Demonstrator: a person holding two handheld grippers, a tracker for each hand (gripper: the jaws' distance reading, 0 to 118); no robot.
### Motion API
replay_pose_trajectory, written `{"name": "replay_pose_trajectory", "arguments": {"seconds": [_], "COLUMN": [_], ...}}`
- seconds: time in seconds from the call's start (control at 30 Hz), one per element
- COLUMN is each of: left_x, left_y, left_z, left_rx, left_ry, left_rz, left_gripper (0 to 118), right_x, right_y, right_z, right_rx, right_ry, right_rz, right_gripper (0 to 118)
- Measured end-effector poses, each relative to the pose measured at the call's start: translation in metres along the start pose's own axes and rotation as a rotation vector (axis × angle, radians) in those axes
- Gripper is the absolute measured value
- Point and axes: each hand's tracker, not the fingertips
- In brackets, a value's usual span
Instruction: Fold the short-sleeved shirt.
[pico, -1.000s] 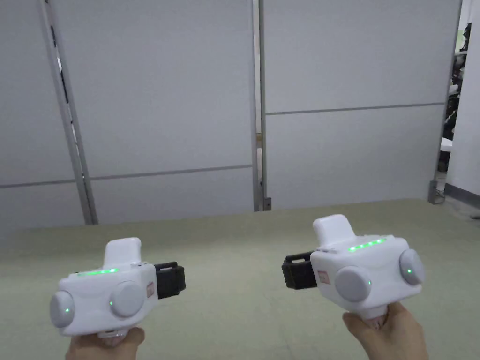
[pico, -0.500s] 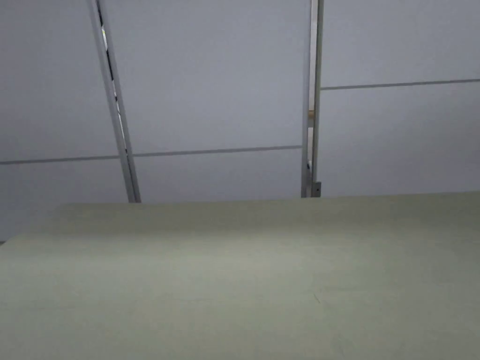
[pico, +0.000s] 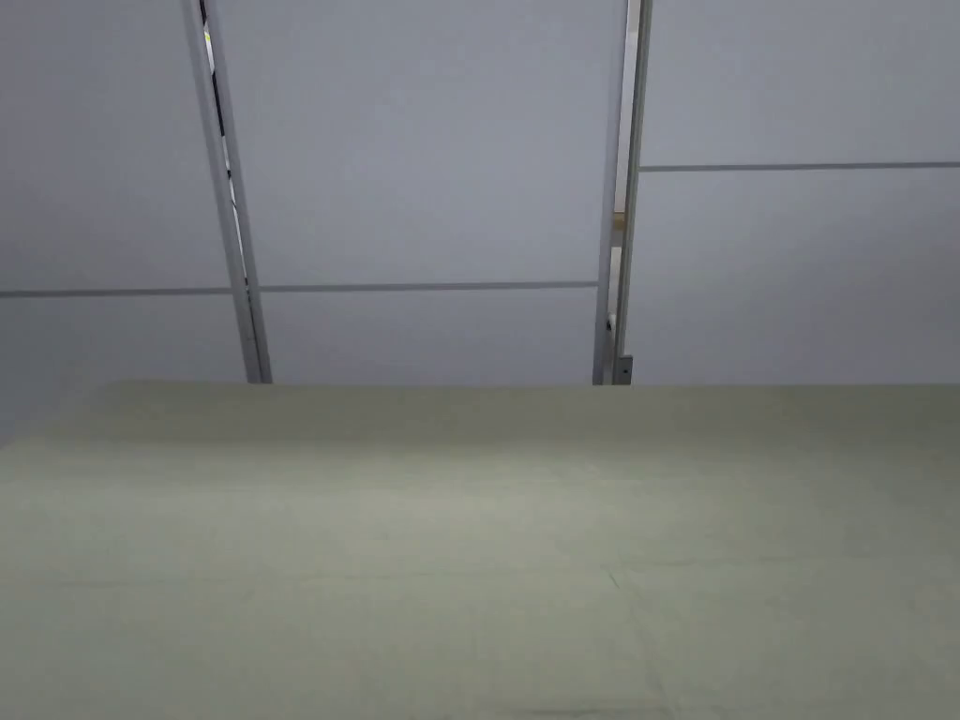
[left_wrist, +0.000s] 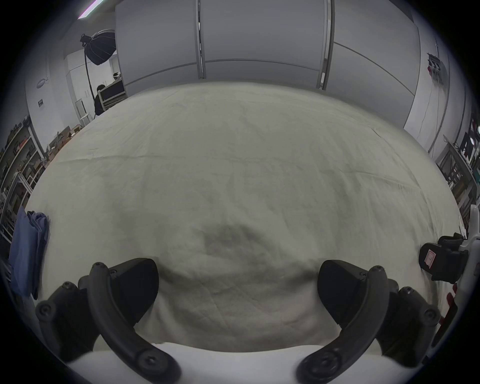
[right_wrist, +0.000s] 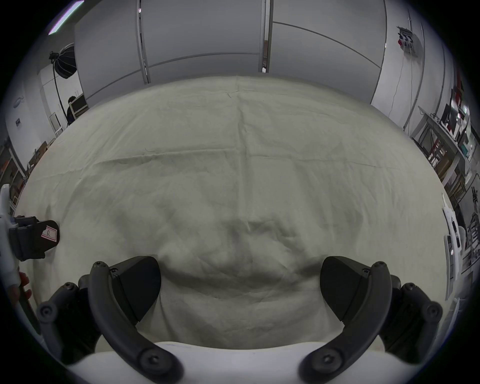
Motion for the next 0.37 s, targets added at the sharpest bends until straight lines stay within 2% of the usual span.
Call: {"name": "replay_pose_trajectory", "arguments": {"seconds": [0.37], "left_x": [0.004], "left_y": [0.003], "left_z": [-0.003], "left_rx": [0.005], "left_ry": [0.010], "left_rz": [-0.008], "left_gripper": [118], "right_x": [0.005], "right_y": [0.002], "right_z": [-0.001], "right_rx": [-0.009], "right_ry": [0.015], "right_rz": [-0.001], "right_gripper": [118]}}
